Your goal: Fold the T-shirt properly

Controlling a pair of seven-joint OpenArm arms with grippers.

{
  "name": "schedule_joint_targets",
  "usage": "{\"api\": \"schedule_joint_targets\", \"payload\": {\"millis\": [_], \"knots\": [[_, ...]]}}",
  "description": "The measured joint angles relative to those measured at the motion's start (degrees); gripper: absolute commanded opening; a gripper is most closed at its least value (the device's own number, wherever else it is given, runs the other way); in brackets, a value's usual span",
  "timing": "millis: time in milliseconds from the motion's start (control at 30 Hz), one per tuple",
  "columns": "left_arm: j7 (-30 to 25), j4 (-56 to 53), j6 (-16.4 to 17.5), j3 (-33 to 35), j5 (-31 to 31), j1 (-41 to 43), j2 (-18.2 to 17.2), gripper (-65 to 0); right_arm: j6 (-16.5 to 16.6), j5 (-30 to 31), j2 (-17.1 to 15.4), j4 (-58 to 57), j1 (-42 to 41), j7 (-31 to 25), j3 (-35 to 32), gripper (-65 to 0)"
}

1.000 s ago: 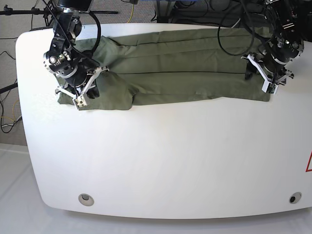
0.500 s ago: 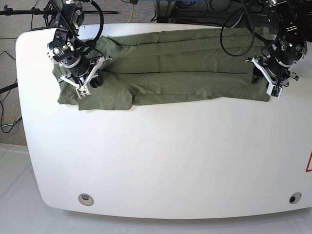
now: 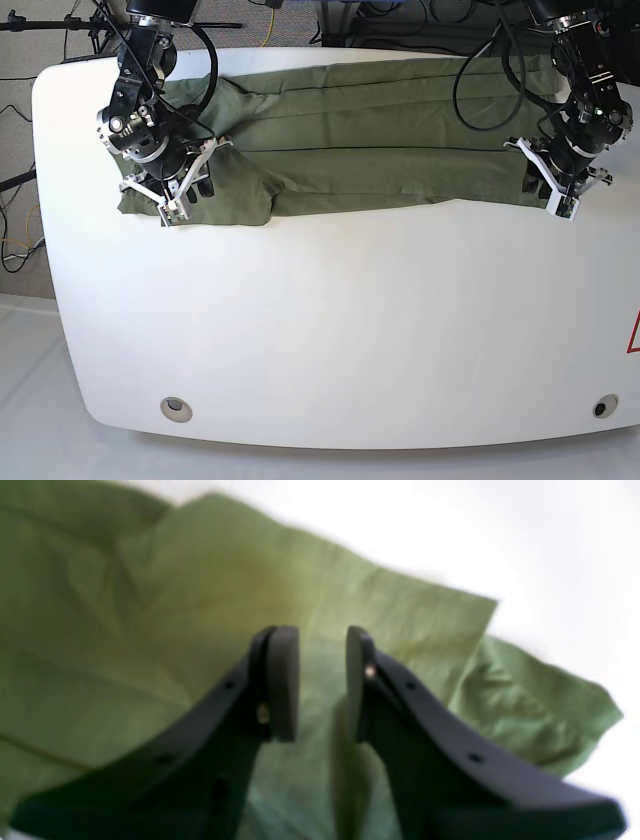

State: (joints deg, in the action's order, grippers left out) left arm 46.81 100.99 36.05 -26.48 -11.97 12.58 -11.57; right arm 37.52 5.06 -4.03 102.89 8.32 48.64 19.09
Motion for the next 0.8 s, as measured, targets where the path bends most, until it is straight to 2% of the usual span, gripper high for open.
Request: {"api": "schedule_joint_targets", "payload": {"millis": [67, 167, 233, 300, 367, 567, 800], "knots": [[0.0, 0.1, 0.1, 0.0, 0.2, 1.0, 0.5, -52.8, 0.0, 0.5, -0.2, -0.3, 0.0, 0.0, -0.1, -64.3], [0.0, 0.2, 1.8, 0.0, 0.1, 2.9, 1.6, -55.8, 0.0, 0.7, -0.5, -1.1, 0.0, 0.2, -0.3, -65.0], [0.3, 0.0, 2.3, 0.1, -0.1, 3.5, 2.1, -55.5, 0.0, 0.4, -0.4, -1.9, -0.3, 0.4, -0.4, -64.8], [0.2, -0.9, 2.3, 0.1, -0.8, 3.3, 2.1, -50.8, 0.0, -0.5, -0.4, -2.8, -0.5, 0.2, -0.5, -62.5], [-0.5, -1.9, 1.8, 0.1, -1.2, 2.8, 1.8, -38.5, 0.0, -1.0, -0.4, -3.4, -0.4, -1.8, -0.5, -59.8], [-3.8, -2.4, 1.3, -1.1, -1.1, 1.9, 1.0, -32.5, 0.0, -2.2, 0.6, -4.5, 1.2, -2.5, -0.5, -55.9], [-4.2, -2.8, 0.9, -0.3, -0.5, 1.8, 1.8, -36.9, 0.5, -0.6, 3.1, -0.9, 5.7, -3.3, -0.7, -56.6]]}}
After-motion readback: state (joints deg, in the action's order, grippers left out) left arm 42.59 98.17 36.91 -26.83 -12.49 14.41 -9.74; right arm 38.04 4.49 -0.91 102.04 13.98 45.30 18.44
